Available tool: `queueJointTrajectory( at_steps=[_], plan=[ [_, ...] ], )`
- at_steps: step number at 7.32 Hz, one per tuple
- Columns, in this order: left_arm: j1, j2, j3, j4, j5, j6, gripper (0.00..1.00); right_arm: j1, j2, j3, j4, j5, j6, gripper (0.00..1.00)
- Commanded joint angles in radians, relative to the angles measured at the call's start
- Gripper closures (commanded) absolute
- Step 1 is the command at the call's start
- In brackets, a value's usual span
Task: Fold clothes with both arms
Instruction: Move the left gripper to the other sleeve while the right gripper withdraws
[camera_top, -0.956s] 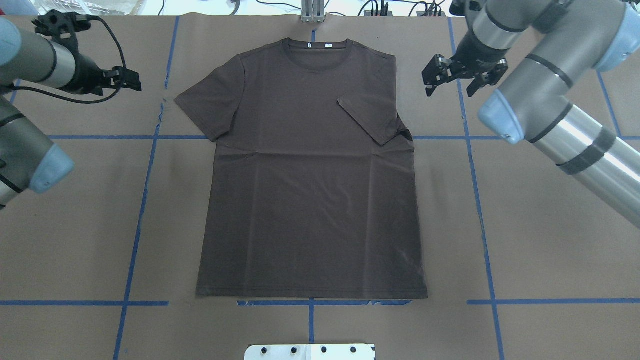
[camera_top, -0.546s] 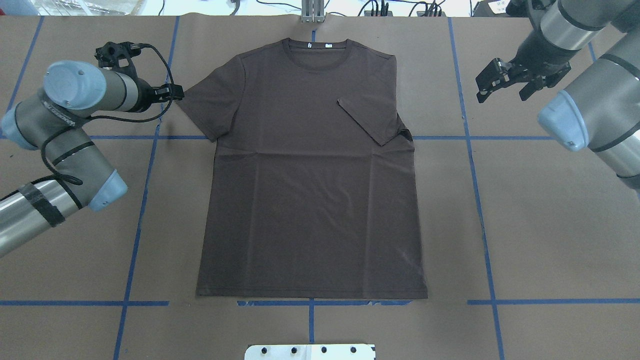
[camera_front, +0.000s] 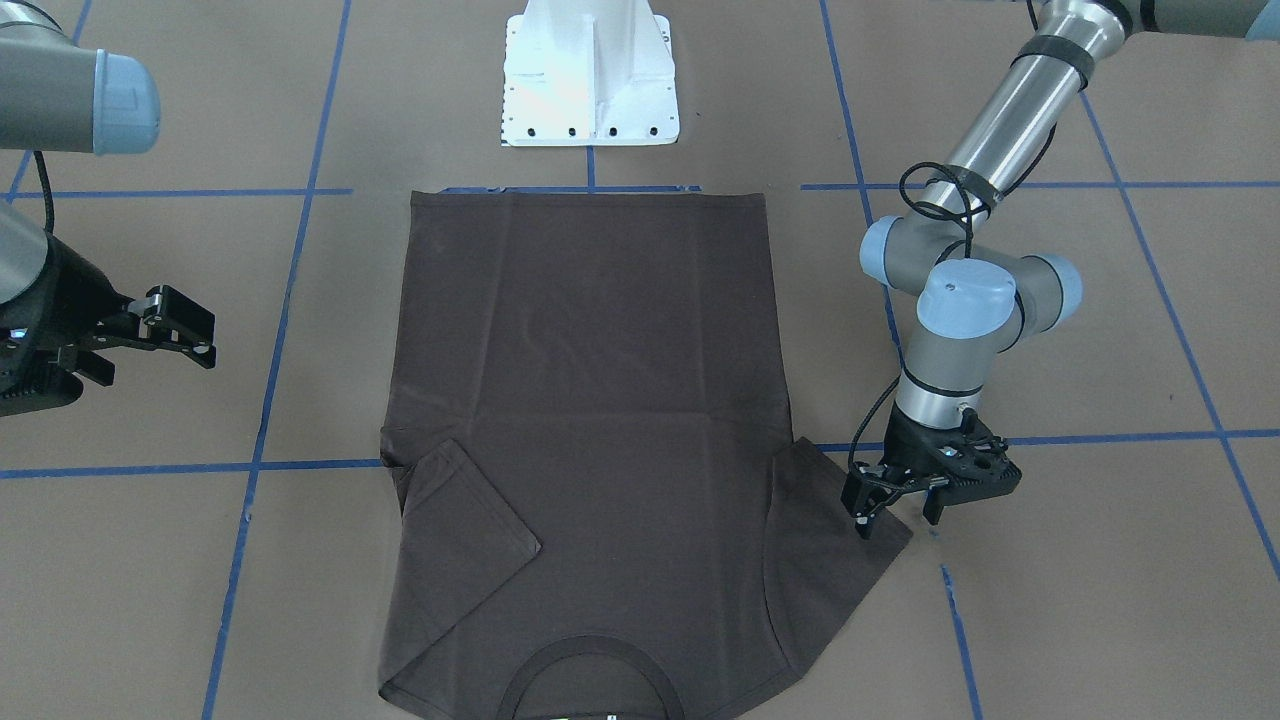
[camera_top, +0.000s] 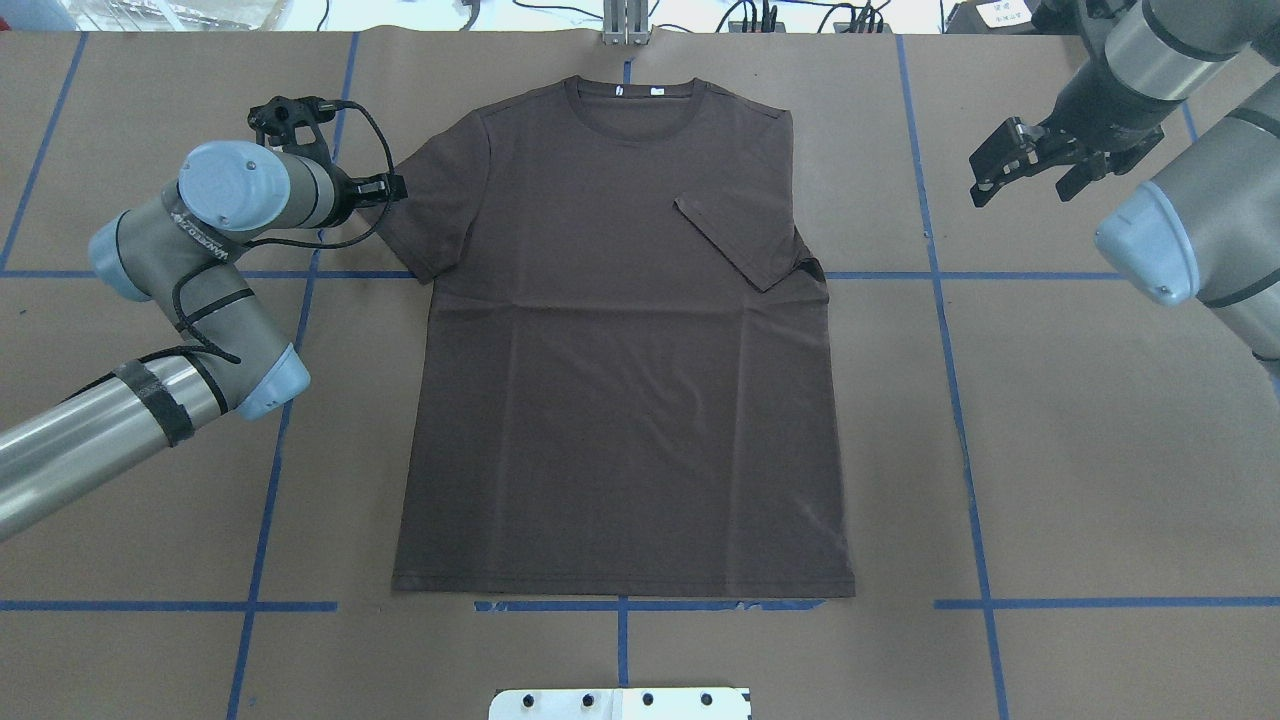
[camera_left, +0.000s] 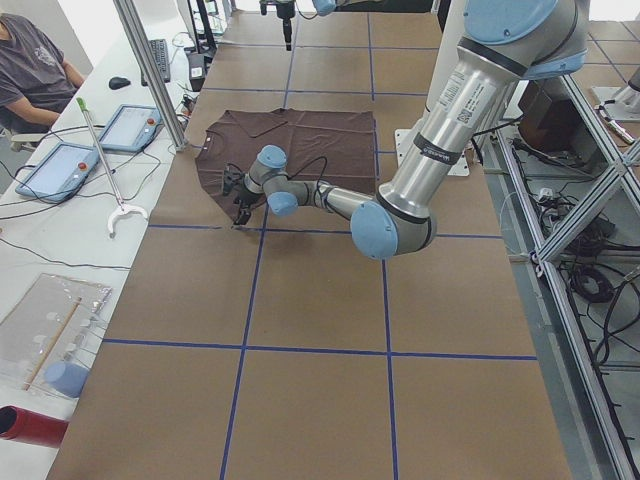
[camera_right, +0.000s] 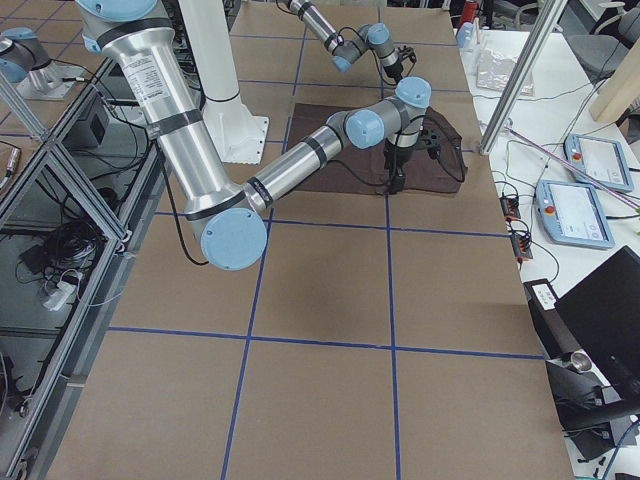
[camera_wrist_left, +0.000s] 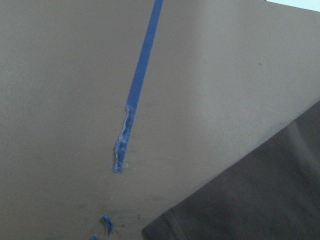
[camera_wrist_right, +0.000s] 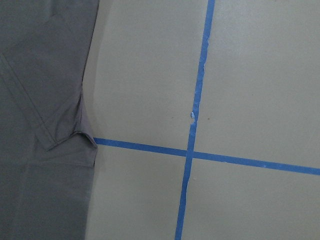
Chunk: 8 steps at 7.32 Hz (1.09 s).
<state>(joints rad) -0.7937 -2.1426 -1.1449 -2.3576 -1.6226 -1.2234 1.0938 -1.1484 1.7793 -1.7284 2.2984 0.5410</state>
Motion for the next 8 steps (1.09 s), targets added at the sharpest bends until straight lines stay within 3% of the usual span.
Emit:
queueJointTrajectory(
  at_steps=[1,3,5,6,7,8],
  plan=[
    [0.001,-0.007,0.007,0.0,0.009,0.008,0.19,-0.002,0.001,-0.003,0.001,-0.002,0.002,0.0],
    [0.001,-0.01,0.005,0.001,0.007,0.012,0.51,-0.002,0.001,-0.003,0.001,-0.002,0.007,0.0],
    [0.001,-0.016,0.005,0.003,0.009,0.013,0.54,-0.003,0.001,-0.006,0.003,-0.002,0.007,0.0],
    [0.001,-0.019,0.001,0.006,0.009,0.012,0.64,-0.003,0.001,-0.008,0.003,-0.002,0.007,0.0],
    [0.001,-0.02,-0.003,0.011,0.004,0.01,0.89,-0.003,-0.002,-0.008,0.004,-0.002,0.007,0.0],
    [0.001,-0.023,-0.003,0.012,0.003,0.01,1.0,-0.003,-0.007,-0.008,0.004,-0.004,0.007,0.0]
  ],
)
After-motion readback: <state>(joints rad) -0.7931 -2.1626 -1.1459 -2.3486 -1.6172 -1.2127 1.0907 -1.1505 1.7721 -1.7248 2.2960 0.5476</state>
